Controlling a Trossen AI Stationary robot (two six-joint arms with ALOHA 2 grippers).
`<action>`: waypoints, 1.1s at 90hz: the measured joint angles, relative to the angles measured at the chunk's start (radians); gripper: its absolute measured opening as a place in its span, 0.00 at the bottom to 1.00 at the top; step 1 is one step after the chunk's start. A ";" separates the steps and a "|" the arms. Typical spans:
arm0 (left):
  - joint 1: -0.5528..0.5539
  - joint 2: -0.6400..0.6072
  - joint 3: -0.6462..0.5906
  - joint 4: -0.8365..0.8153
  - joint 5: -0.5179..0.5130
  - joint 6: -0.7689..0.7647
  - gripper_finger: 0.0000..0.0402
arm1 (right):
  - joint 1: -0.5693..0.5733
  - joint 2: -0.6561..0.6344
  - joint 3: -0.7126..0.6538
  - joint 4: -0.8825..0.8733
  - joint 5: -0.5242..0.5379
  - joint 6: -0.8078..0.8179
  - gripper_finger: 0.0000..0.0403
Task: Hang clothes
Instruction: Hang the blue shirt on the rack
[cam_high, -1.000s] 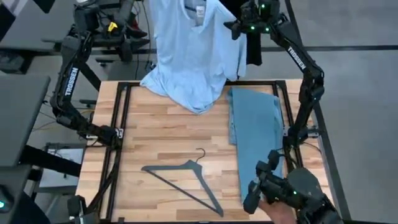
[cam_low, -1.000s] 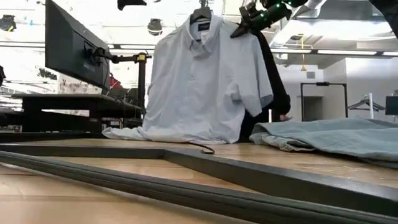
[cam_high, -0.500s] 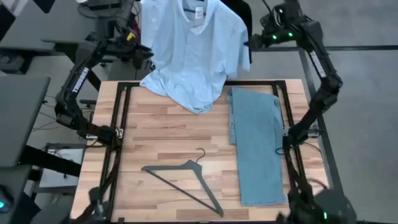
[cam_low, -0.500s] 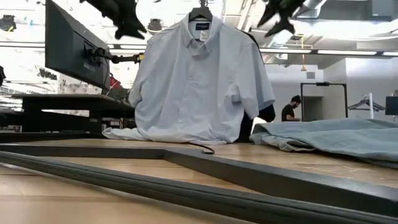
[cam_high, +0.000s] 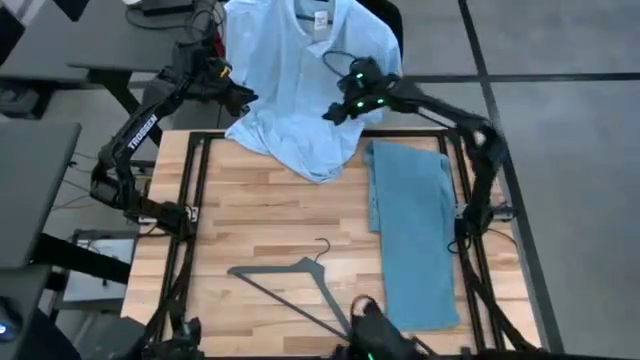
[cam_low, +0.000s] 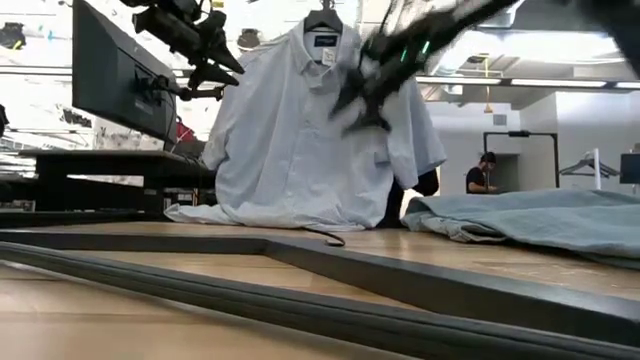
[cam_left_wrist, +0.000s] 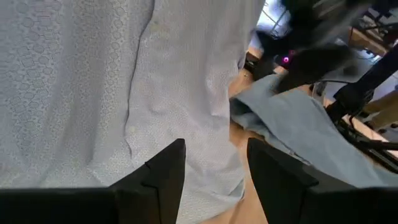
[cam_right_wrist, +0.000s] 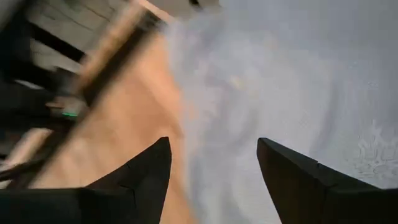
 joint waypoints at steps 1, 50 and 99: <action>0.000 -0.002 0.000 0.000 0.000 0.000 0.39 | -0.005 0.014 0.002 0.001 0.000 0.000 0.55; -0.092 -0.040 -0.017 -0.015 -0.001 -0.023 0.39 | -0.438 0.256 0.145 0.229 -0.005 0.113 0.55; -0.111 -0.039 -0.017 -0.038 -0.078 -0.012 0.39 | -0.458 0.248 0.255 0.432 -0.132 0.138 0.55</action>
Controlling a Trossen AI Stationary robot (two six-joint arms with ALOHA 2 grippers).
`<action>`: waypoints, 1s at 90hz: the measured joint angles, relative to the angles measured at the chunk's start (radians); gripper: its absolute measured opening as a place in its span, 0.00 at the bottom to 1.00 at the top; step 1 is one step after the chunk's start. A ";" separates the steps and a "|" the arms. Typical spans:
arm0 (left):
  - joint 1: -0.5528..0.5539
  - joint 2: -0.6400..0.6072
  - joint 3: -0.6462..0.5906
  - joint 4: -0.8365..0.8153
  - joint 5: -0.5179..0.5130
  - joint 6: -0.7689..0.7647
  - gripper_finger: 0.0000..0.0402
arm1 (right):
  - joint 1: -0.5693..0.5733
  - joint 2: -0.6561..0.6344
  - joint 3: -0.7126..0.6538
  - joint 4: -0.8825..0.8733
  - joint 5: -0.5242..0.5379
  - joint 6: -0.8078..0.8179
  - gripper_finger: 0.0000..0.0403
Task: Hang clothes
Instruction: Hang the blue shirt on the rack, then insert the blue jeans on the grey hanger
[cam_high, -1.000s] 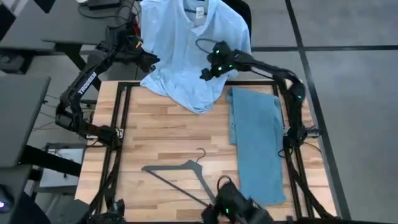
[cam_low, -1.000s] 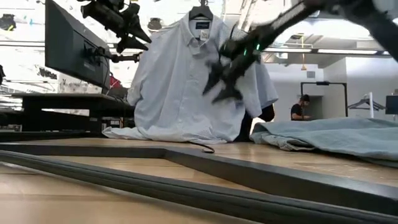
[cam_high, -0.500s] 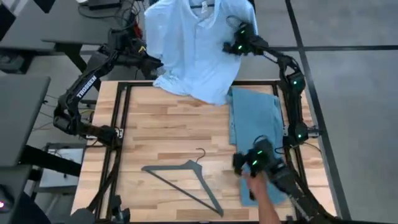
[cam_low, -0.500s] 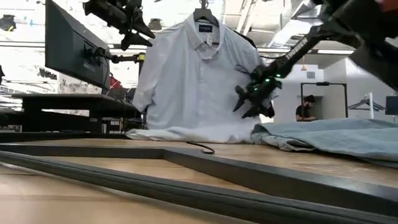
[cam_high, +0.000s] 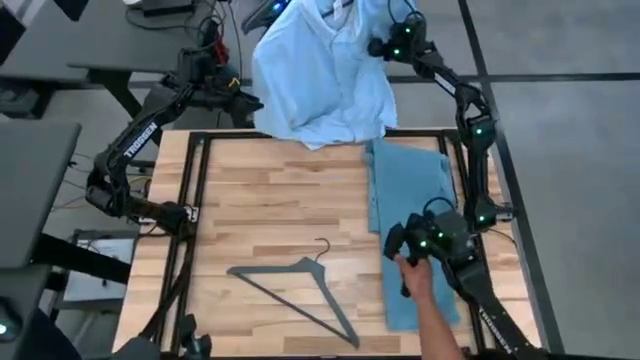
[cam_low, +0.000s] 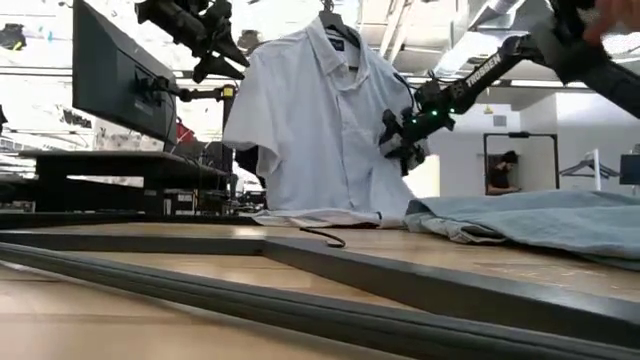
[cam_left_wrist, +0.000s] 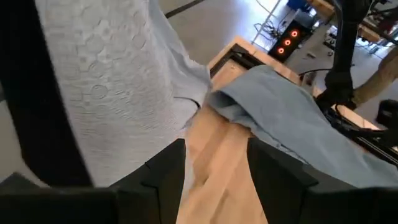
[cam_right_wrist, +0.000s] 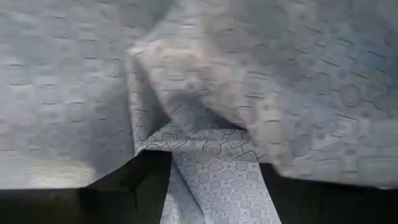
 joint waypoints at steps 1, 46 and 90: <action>0.000 0.000 0.000 0.000 0.000 0.002 0.39 | 0.002 0.000 0.000 -0.002 -0.012 0.000 0.55; -0.018 -0.053 0.000 0.087 0.081 0.010 0.39 | 0.254 -0.146 0.000 -0.704 -0.119 -0.552 0.55; -0.164 -0.072 0.000 0.023 0.036 0.190 0.39 | 0.559 -0.636 0.001 -1.151 0.056 -0.466 0.55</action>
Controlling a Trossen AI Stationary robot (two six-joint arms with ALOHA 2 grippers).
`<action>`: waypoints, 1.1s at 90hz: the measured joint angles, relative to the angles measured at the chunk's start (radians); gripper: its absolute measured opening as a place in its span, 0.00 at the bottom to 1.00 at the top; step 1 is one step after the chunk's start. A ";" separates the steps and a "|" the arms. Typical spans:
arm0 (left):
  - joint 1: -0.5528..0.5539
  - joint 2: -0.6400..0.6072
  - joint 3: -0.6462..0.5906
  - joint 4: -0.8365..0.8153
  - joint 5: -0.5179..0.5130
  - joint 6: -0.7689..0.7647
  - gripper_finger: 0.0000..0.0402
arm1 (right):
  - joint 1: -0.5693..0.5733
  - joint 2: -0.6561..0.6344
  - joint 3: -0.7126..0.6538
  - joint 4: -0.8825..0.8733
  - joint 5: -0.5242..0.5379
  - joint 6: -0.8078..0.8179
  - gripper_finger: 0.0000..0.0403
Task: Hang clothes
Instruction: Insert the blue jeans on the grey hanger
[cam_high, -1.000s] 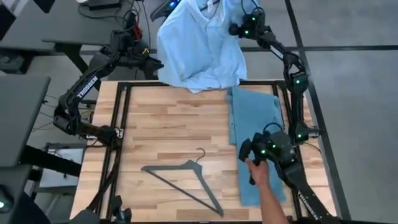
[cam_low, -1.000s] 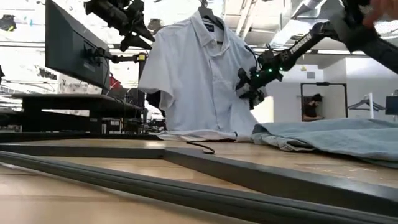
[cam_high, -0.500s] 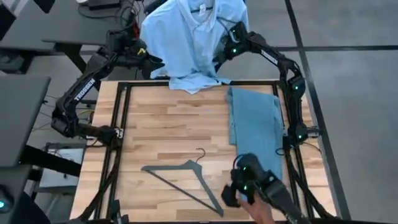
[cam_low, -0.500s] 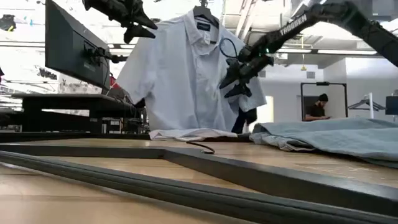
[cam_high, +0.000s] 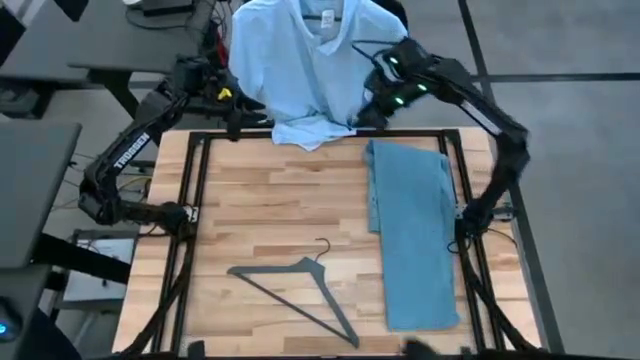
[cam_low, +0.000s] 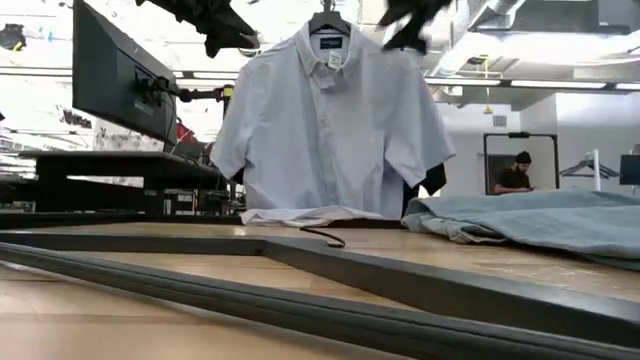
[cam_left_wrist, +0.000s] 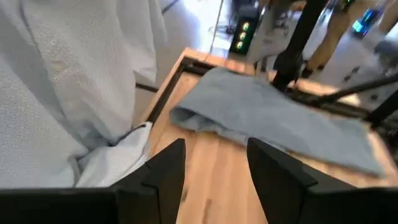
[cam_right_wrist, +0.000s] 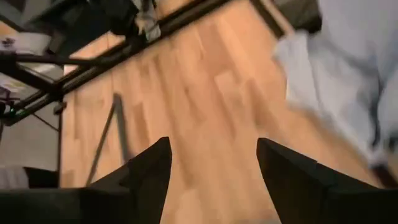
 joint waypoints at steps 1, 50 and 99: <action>-0.008 0.002 0.000 -0.001 -0.003 0.002 0.39 | 0.012 -0.010 0.000 -0.010 0.009 0.013 0.55; -0.412 0.087 0.000 -0.395 -0.336 -0.324 0.39 | 0.564 -0.332 -0.378 0.094 0.430 0.203 0.55; -0.859 0.089 0.000 -0.523 -0.505 -0.765 0.39 | 0.841 -0.599 -0.976 0.366 0.552 0.683 0.55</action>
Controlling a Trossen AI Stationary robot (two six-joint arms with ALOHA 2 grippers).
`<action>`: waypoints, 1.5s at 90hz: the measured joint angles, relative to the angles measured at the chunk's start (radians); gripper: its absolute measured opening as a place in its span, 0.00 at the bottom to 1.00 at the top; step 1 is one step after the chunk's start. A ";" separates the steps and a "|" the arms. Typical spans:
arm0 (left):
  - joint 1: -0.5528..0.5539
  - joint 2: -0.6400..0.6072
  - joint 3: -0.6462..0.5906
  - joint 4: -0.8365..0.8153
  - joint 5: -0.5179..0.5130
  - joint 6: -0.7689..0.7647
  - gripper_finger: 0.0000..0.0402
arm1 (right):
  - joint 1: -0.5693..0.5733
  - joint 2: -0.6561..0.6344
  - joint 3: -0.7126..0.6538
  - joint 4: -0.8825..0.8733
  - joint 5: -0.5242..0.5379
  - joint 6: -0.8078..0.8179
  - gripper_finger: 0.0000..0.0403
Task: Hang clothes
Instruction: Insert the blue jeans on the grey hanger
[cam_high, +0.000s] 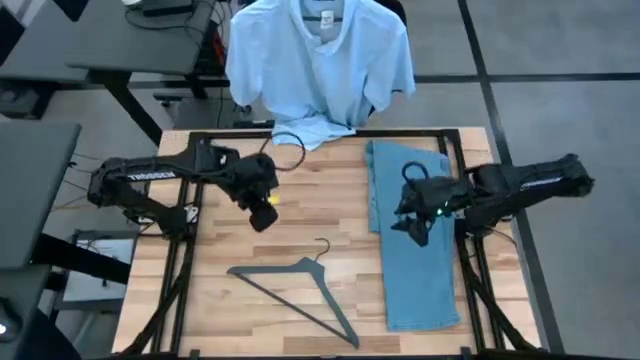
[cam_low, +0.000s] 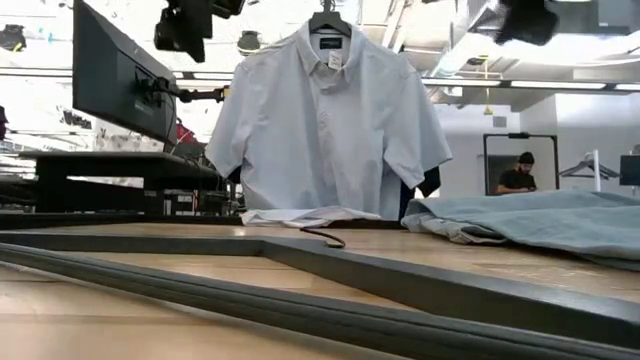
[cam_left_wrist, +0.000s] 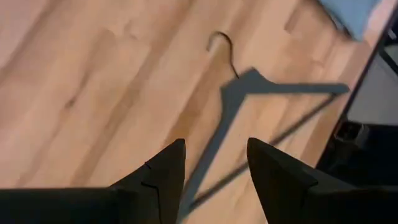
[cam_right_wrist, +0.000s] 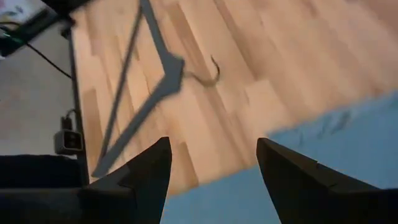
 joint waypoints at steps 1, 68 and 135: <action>-0.006 0.000 0.000 0.001 -0.002 0.000 0.39 | 0.006 0.002 -0.006 0.000 0.004 0.015 0.55; -0.417 -0.049 -0.720 0.723 -0.192 -0.078 0.39 | 0.203 0.422 -0.101 0.492 0.100 0.638 0.55; -0.534 0.214 -0.963 1.367 -0.399 0.008 0.38 | 0.331 0.659 -0.059 0.541 -0.056 0.746 0.55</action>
